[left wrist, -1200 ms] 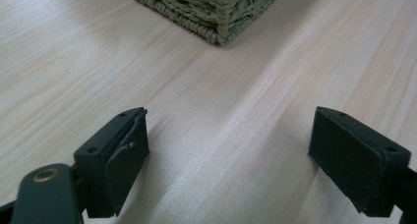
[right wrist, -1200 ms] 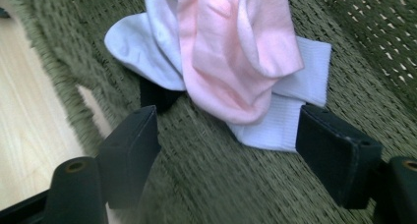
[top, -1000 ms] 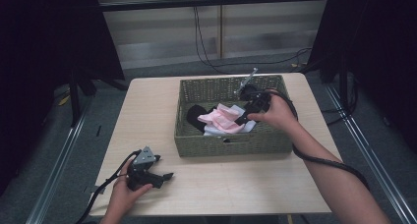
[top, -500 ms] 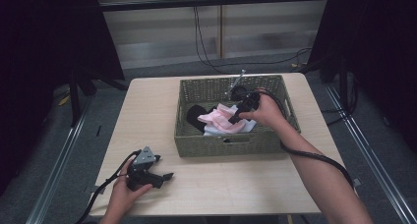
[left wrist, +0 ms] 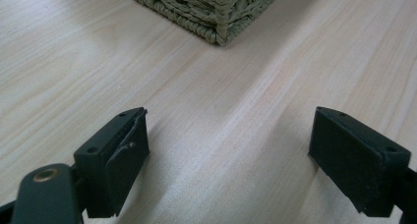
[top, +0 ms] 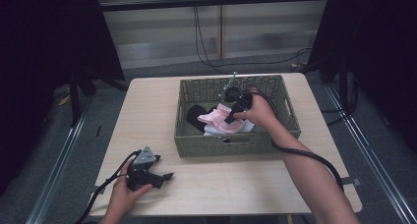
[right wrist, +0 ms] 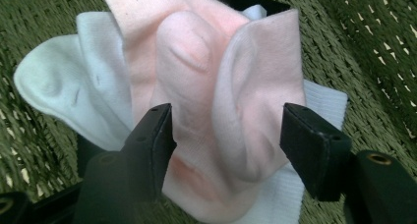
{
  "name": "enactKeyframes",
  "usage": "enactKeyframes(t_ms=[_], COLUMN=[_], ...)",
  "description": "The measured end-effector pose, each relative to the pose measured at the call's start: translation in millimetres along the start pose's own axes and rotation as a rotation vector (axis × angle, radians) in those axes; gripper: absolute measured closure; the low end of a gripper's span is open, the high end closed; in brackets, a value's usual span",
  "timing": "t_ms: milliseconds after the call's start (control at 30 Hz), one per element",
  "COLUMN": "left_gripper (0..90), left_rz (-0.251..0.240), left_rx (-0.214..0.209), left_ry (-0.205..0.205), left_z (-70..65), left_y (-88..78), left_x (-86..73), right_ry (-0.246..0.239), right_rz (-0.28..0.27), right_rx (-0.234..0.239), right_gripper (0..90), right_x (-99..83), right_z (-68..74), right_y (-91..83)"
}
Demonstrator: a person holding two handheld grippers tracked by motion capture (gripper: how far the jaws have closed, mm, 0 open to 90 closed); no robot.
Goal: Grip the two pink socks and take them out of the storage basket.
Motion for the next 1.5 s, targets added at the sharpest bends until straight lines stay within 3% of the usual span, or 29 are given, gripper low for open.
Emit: enactKeyframes(t_ms=[133, 367, 500, 667, 767, 867, 1067, 1133, 1267, 1367, 1400, 1433, 1500], left_gripper=[14.5, 14.5, 14.5, 14.5, 14.5, 14.5, 14.5, 14.5, 14.5, 14.5, 14.5, 14.5, 14.5], left_rz=[0.000, 0.000, 0.000, 0.000, -0.002, -0.002, -0.002, -0.002, -0.002, -0.002, -0.002, -0.002, -0.002], left_rx=[0.000, 0.000, 0.000, 0.001, 0.000, 0.000, -0.001, -0.001, -0.001, -0.002, -0.002, -0.001, -0.002], left_ry=[0.000, -0.001, 0.000, 0.000, -0.001, -0.001, -0.002, -0.002, -0.002, -0.002, -0.002, -0.002, -0.002], left_z=[0.0, 0.0, 0.0, 0.0, 0.0, 0.0, -0.1, -0.1, -0.1, -0.1, -0.1, -0.1, -0.1], left_y=[0.0, 0.0, 0.0, 0.0, 0.2, 0.2, 0.2, 0.2, 0.2, 0.2, 0.2, 0.2, 0.2], left_x=[0.0, 0.0, 0.0, 0.0, 0.0, 0.0, 0.0, 0.0, 0.0, 0.0, 0.0, 0.0, 0.0], right_ry=[-0.003, -0.037, -0.028, -0.010, 0.034, 0.052, 0.058, 0.064, 0.053, 0.039, 0.039, 0.059, 0.060], right_rz=[0.018, 0.071, 0.064, 0.053, 0.009, 0.008, -0.009, -0.025, -0.024, -0.010, -0.010, -0.007, -0.003], right_rx=[0.002, 0.012, 0.016, 0.020, 0.046, 0.040, 0.051, 0.053, 0.037, 0.028, 0.028, 0.042, 0.040], right_gripper=[42.5, 68.7, 76.7, 78.4, 76.8, 74.4, 72.6, 67.2, 67.6, 79.9, 79.9, 86.0, 86.5], right_x=[0.3, -0.1, -0.9, -3.8, -7.0, -10.3, -12.5, -10.9, -8.9, -7.5, -7.5, -7.0, -7.0], right_z=[-1.0, 1.7, 2.3, 1.0, -0.7, -2.5, -3.3, -2.6, -1.2, 0.8, 0.8, 2.3, 2.3], right_y=[3.8, 13.2, 6.7, -2.1, -12.7, -13.6, -10.4, -10.6, -11.3, -9.0, -9.0, -9.7, -10.3])
Point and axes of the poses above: each handheld gripper's, and its own axes: y roughly forward along the jaws, x roughly out of its top, z roughly to its left, the point moved 3 cm from there along y, roughly forward along the jaws, and after that the axes turned 15 degrees about x, right-handed, at the moved point
